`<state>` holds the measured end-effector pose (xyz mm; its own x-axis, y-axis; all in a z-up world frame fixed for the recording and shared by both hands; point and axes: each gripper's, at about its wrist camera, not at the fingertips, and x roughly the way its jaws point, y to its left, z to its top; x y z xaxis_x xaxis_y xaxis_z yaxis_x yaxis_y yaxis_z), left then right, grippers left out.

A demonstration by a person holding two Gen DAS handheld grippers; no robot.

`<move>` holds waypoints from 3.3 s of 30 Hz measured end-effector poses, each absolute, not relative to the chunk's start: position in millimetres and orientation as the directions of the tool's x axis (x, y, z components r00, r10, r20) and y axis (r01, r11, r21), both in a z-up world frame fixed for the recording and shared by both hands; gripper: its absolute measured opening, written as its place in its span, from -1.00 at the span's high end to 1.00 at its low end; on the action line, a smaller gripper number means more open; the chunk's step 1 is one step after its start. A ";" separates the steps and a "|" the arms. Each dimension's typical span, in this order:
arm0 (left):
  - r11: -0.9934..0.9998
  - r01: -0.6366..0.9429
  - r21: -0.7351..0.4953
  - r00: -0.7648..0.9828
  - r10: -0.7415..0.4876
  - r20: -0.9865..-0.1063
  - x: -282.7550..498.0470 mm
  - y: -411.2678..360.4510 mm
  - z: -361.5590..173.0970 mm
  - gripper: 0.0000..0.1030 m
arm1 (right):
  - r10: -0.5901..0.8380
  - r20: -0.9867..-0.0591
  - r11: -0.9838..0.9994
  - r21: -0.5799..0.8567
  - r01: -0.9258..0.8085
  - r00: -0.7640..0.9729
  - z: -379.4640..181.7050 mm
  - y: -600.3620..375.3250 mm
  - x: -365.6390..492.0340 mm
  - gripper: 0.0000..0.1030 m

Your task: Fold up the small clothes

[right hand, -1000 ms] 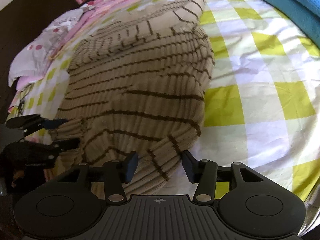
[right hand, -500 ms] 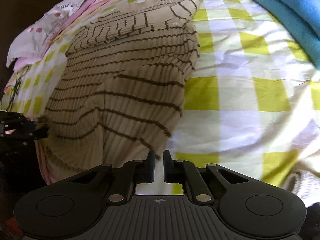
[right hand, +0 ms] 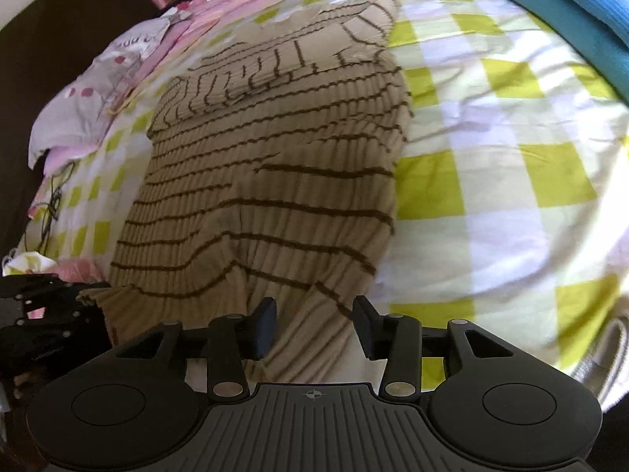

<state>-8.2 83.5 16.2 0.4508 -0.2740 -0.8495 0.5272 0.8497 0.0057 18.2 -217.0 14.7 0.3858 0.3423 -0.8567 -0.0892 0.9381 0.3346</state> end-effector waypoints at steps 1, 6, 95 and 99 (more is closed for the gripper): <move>0.846 0.533 0.015 0.454 -0.270 -0.849 -10.1 83.1 16.2 0.45 | 0.339 -0.858 0.939 0.330 -0.093 0.385 12.6 -213.8 21.2 0.12; 0.806 0.584 0.097 0.477 -0.244 -0.845 -21.4 77.9 16.3 0.18 | 0.275 -0.890 0.962 0.254 -0.104 0.365 -3.9 -206.7 30.3 0.10; 0.973 0.196 -0.119 0.861 -0.229 -0.455 26.6 149.9 63.3 0.78 | 0.509 -0.530 0.832 0.504 -0.231 0.678 88.5 -250.3 41.3 0.85; 0.952 0.298 -0.067 0.772 -0.281 -0.570 20.7 134.3 42.3 0.76 | 0.444 -0.718 0.881 0.241 -0.407 0.536 61.8 -217.4 27.5 0.77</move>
